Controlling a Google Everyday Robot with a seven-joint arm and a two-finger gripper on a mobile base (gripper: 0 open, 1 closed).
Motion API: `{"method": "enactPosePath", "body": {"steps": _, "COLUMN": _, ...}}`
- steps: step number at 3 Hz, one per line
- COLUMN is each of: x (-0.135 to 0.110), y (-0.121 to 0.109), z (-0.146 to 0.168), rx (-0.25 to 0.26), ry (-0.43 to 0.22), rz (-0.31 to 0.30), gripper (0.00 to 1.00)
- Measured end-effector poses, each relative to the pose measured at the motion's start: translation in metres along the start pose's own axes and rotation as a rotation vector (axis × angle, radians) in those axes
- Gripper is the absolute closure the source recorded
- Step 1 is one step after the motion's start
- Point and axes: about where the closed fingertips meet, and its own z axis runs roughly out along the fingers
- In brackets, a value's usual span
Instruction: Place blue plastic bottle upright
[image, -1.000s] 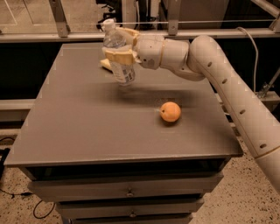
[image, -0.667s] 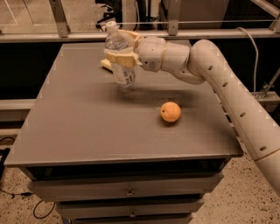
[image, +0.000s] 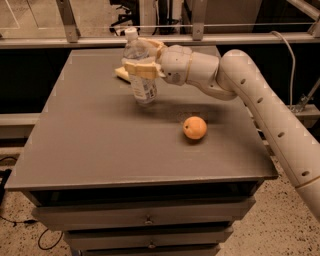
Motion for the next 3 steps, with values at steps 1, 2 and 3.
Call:
{"method": "enactPosePath", "body": {"steps": 1, "x": 0.005, "y": 0.0024, "z": -0.0025, "rx": 0.008, "ry": -0.002, "rz": 0.015, "gripper": 0.3}}
{"method": "enactPosePath", "body": {"steps": 2, "x": 0.0096, "y": 0.0051, "z": -0.0048, "rx": 0.015, "ry": -0.006, "rz": 0.022, "gripper": 0.05}}
{"method": "enactPosePath", "body": {"steps": 3, "x": 0.0129, "y": 0.0083, "z": -0.0109, "rx": 0.029, "ry": -0.007, "rz": 0.025, "gripper": 0.0}}
